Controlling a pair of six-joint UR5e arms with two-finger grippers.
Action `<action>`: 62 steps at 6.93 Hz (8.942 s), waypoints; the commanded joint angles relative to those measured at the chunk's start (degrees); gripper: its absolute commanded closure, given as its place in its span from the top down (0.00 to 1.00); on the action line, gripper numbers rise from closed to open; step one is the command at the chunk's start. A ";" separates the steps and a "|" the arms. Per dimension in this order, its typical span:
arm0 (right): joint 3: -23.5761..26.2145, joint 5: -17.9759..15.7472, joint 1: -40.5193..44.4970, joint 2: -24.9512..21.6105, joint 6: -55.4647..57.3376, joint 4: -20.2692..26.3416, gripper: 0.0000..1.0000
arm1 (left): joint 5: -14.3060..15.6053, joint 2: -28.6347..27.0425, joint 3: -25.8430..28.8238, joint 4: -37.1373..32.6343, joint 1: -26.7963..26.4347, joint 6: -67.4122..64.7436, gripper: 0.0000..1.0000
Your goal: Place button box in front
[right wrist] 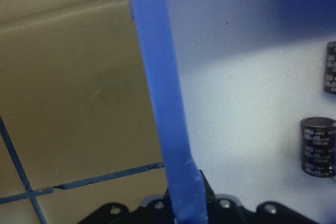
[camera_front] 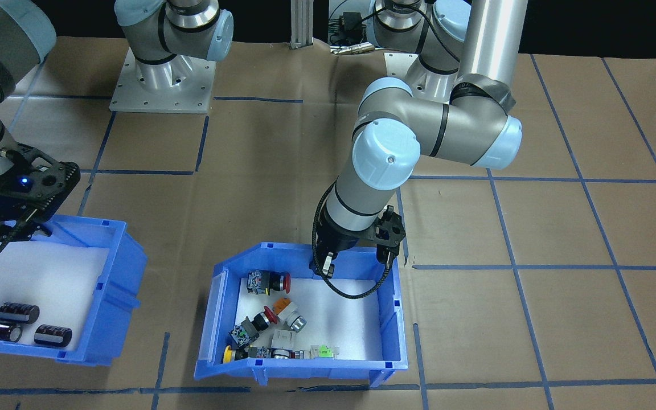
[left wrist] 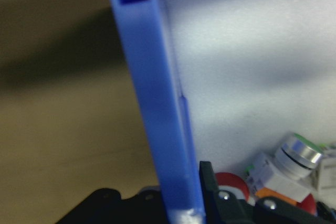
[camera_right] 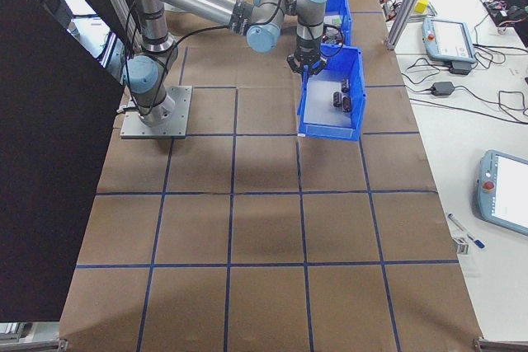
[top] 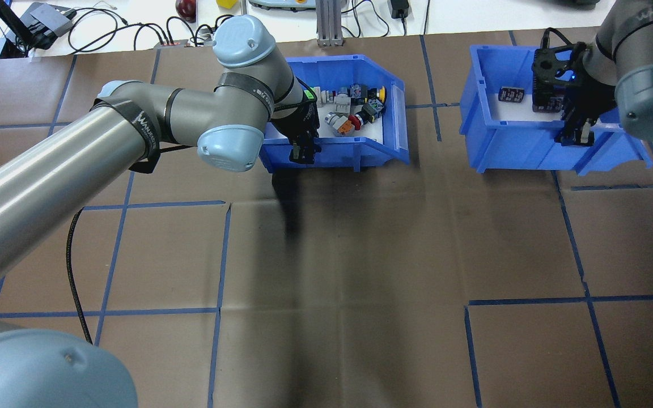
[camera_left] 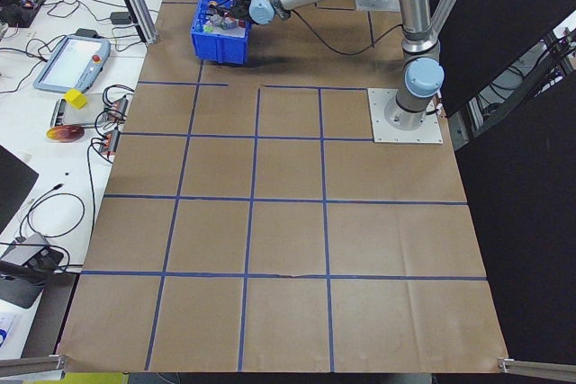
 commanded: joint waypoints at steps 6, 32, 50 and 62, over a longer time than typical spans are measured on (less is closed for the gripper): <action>21.17 0.06 -0.34 -18.77 -1.52 -2.86 0.05 | 0.64 -4.70 4.24 0.52 -2.85 -0.66 0.00; 25.32 -2.06 44.75 -11.68 42.59 -14.90 0.12 | 12.15 28.61 2.59 -39.47 13.85 99.70 0.99; -4.11 6.73 10.47 -9.93 87.59 16.66 1.00 | 12.07 26.76 2.24 -39.12 13.76 99.71 0.99; -10.80 5.77 11.61 -5.70 90.42 21.93 1.00 | 12.07 26.85 2.15 -39.12 13.76 99.71 0.99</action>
